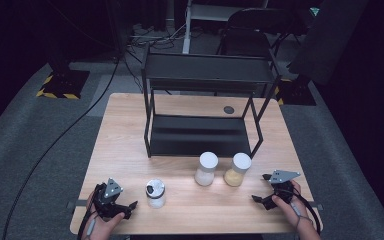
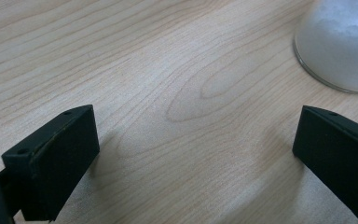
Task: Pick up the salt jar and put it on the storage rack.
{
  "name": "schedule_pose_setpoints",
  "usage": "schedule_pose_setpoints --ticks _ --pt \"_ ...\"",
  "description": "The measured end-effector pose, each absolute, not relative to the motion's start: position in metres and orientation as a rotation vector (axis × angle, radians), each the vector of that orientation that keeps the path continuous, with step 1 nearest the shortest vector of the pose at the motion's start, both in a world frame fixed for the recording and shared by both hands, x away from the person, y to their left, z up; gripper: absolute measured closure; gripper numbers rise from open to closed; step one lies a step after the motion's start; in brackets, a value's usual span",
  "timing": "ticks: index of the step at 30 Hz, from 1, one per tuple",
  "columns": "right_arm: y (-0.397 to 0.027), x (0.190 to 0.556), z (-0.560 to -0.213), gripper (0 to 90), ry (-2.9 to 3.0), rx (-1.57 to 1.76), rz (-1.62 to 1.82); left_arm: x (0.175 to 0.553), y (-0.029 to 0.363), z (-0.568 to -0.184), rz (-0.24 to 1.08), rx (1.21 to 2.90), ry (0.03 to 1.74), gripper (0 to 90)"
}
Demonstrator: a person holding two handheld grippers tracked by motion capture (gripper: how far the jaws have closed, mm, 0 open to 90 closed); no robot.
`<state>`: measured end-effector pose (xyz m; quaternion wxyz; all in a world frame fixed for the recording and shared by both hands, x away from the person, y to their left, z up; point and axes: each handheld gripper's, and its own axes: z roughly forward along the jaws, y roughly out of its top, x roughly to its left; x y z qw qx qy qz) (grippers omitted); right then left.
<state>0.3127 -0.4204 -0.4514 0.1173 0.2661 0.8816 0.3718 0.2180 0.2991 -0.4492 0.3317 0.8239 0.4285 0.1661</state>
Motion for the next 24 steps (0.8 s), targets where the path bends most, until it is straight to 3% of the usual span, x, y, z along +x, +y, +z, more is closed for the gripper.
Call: schedule_pose_setpoints --ticks 6,24 --pt "-0.420 0.313 -0.451 0.0 2.580 0.779 1.088 0.218 0.305 -0.444 0.395 2.148 1.117 5.0" --pt "-0.420 0.313 -0.451 0.0 2.580 0.779 1.088 0.195 0.303 -0.408 0.416 2.084 0.963 3.4"
